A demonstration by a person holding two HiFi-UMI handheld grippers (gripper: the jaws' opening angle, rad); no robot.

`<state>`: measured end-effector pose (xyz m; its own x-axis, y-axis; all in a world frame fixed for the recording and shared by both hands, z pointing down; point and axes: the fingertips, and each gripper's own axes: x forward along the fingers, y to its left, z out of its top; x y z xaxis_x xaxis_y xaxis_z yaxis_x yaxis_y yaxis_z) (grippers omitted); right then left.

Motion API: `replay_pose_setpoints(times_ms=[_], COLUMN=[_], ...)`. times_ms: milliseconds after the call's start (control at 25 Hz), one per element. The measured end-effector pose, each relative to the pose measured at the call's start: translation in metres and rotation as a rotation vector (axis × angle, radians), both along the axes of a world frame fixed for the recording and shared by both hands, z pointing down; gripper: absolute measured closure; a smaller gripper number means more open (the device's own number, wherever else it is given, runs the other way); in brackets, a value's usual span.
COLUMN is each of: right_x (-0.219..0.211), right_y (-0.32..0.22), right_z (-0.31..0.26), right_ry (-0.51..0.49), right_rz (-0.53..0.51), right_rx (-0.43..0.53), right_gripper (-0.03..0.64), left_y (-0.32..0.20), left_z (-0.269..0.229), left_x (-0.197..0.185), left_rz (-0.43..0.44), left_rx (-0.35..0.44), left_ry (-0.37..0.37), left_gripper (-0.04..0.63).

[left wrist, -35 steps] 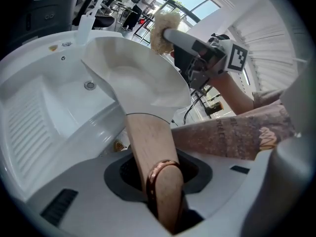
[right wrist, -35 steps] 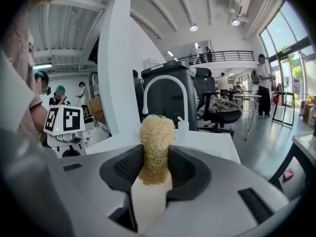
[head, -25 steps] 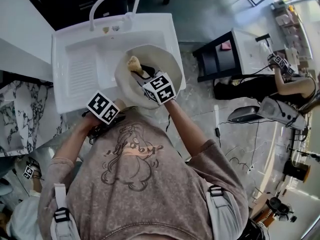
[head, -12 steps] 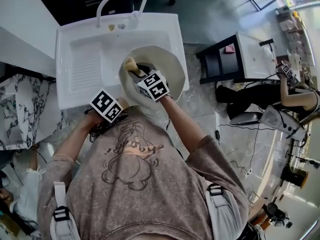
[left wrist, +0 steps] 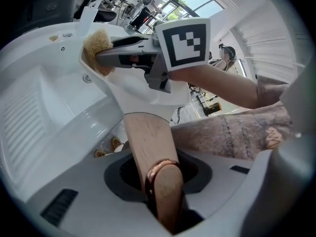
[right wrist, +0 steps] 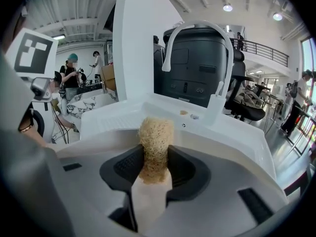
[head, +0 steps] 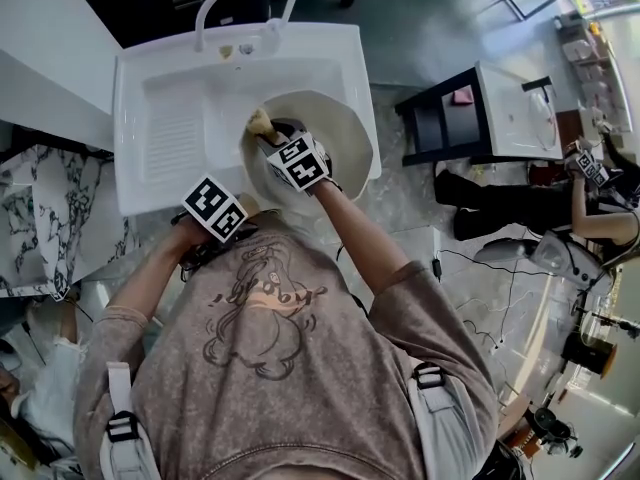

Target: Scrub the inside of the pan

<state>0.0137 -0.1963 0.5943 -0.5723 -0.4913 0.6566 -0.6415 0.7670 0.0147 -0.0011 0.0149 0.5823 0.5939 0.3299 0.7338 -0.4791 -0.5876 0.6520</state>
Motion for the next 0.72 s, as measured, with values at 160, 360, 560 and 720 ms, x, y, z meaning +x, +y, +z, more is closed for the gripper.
replay_pose_setpoints(times_ms=[160,360,560,720], right_x=[0.006,0.012,0.022,0.026], right_y=[-0.011,-0.019,-0.030,-0.035], right_z=[0.008,0.015,0.026,0.031], right_ry=[0.026,0.070,0.165,0.217], right_rz=[0.028,0.058,0.055,0.049], right_rx=[0.018,0.018,0.034,0.050], right_gripper=[0.457,0.457,0.457,0.457], left_y=[0.001,0.003,0.002,0.004], left_z=[0.000,0.002,0.005,0.007], left_x=[0.001,0.000,-0.002,-0.003], left_rz=[0.019,0.047,0.077,0.087], left_rx=[0.009,0.035,0.051,0.046], left_ry=[-0.015,-0.043,-0.073,-0.086], left_gripper=[0.462,0.461,0.460,0.459])
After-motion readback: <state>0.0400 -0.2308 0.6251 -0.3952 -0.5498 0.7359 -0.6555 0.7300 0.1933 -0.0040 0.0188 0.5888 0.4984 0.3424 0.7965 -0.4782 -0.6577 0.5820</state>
